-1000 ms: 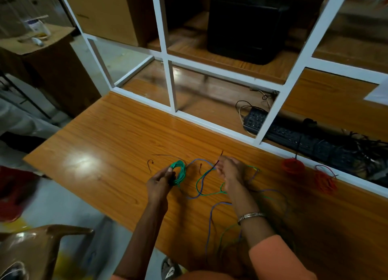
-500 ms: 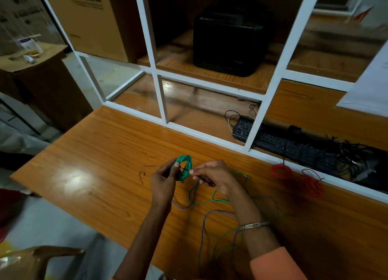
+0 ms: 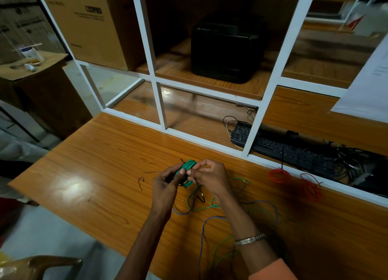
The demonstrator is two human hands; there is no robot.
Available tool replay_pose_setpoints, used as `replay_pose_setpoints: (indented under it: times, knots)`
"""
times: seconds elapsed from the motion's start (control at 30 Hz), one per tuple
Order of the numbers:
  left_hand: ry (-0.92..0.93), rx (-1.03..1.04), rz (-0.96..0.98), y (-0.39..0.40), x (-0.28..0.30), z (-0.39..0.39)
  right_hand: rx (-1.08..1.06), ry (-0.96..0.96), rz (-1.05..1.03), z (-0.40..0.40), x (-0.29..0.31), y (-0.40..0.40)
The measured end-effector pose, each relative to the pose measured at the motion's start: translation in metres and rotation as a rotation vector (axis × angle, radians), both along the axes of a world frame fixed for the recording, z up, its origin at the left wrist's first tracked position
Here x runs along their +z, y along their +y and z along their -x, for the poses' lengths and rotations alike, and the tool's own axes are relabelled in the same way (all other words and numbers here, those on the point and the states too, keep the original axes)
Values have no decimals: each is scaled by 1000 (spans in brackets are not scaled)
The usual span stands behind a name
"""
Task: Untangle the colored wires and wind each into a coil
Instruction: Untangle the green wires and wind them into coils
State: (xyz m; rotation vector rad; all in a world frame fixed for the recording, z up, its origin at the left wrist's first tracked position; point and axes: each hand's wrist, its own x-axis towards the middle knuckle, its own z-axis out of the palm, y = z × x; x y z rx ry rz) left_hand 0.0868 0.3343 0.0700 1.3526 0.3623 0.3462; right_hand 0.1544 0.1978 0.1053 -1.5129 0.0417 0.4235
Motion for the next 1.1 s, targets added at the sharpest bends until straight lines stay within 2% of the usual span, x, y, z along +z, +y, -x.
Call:
replay_pose_setpoints:
  times: [0.27,0.77,0.93,1.1]
  knots:
    - [15,159,21,1,-6,-2,157,286,-51,11,12,-12]
    - [3,106,-38,-2,-2,0,108,274,-59,19,14,-12]
    - [21,167,-111,-2,-3,-2,222,306,-46,23,23,-18]
    - [40,200,-197,6,-5,-1,375,328,-309,20,46,-37]
